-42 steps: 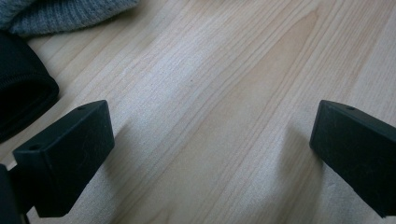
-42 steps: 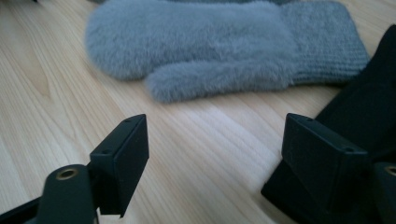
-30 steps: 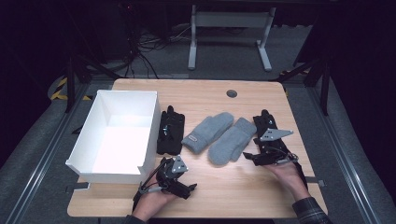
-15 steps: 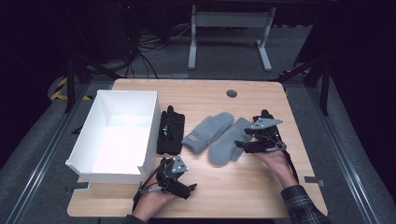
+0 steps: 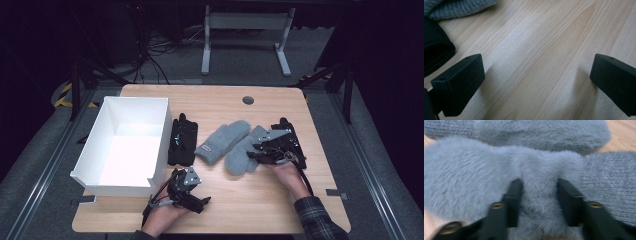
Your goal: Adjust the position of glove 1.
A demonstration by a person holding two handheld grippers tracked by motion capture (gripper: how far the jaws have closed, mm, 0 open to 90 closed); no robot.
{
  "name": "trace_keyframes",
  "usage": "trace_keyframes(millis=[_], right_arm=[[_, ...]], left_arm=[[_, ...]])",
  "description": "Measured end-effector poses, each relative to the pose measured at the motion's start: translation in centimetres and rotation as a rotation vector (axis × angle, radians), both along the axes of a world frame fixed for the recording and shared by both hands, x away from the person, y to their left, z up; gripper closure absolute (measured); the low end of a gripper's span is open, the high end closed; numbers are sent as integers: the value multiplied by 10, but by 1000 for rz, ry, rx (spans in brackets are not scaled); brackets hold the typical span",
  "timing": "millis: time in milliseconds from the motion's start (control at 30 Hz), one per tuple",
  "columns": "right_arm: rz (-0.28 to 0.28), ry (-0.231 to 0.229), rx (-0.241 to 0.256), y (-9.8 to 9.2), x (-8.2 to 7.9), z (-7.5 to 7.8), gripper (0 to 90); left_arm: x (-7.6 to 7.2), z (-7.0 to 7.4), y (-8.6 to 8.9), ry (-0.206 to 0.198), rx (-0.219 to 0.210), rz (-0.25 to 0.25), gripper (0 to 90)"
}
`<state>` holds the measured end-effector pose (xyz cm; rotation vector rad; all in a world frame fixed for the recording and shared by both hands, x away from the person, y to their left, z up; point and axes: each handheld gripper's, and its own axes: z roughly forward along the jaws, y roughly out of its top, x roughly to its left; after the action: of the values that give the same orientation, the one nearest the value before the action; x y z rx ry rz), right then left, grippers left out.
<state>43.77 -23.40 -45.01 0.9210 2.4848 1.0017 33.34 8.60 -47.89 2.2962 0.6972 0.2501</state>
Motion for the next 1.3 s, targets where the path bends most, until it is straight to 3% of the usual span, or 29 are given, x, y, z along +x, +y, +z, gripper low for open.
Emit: trace_keyframes(millis=[67,167,333,533,933,1033,1133,1300], right_arm=[[1,4,11,-2,0,0,800],[4,5,31,-3,1,1,848],[4,4,80,-8,-1,9,863],[24,2,124,-3,-25,29,867],[91,22,60,34,-78,23,865],[110,34,45,44,-84,17,827],[111,57,62,46,-83,16,635],[91,32,87,37,-81,24,605]], left_arm=[[0,0,0,1,-1,0,1],[0,0,0,1,0,0,1],[0,0,0,1,-1,0,1],[0,0,0,2,-1,1,1],[0,0,0,3,1,0,1],[0,0,0,3,1,0,1],[0,0,0,3,0,0,1],[0,0,0,3,1,0,1]])
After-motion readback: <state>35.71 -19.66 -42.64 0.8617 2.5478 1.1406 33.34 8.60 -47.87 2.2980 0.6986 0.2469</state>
